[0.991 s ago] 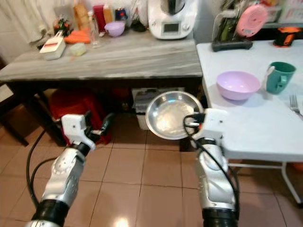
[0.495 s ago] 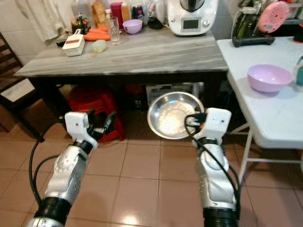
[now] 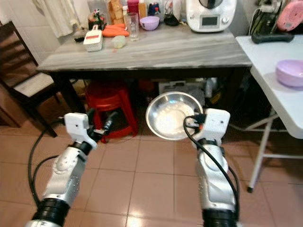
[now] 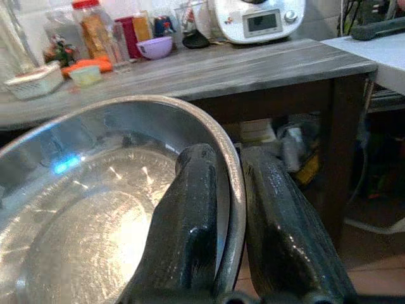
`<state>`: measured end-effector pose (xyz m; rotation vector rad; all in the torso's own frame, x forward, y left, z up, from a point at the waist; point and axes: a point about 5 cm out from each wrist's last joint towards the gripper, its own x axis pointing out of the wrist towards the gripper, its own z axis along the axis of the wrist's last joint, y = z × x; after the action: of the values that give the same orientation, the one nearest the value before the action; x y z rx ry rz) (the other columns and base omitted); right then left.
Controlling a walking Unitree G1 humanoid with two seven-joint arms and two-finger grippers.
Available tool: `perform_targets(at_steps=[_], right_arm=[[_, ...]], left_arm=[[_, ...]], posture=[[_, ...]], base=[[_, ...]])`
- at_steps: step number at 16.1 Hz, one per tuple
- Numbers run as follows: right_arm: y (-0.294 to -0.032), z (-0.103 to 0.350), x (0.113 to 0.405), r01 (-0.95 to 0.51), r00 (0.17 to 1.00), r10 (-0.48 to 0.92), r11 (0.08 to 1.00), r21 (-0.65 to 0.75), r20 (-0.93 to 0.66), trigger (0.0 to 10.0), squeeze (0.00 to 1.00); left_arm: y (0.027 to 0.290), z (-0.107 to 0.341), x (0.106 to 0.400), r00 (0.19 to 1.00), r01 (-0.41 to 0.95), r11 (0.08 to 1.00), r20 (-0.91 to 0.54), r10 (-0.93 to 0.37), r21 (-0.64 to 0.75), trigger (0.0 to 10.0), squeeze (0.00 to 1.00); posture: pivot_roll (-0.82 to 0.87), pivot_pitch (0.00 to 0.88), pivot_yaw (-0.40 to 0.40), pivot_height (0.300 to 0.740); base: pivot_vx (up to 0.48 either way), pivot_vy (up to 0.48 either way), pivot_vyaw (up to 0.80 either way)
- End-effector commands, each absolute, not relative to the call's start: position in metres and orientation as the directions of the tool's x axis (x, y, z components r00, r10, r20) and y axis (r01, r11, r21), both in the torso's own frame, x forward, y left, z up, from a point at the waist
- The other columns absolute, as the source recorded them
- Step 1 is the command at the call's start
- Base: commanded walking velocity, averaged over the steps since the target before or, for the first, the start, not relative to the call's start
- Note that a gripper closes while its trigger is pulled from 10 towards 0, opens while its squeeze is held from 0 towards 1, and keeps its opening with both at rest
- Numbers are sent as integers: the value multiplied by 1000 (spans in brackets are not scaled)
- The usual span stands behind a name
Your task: Setting the table
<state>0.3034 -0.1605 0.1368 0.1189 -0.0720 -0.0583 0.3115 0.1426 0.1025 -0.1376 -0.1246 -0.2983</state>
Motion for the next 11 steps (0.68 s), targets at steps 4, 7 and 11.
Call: perform_targets(at_steps=[4,7,11], right_arm=[[-157,147,306,29,994,-40,993,111,103,10000,0],[-157,147,306,26,994,-37,994,108,105,10000,0],[-155,147,305,21,994,-32,994,106,105,10000,0]], left_arm=[[137,108,311,933,337,935,172,-316,-113,10000,0],[135,110,312,927,351,930,180,-329,-111,10000,0],[134,108,310,925,358,927,176,-336,-112,10000,0]], posture=[[-98,27,84,740],[-98,27,84,740],[-107,28,82,740]], base=[[363,0,0],[480,0,0],[480,0,0]])
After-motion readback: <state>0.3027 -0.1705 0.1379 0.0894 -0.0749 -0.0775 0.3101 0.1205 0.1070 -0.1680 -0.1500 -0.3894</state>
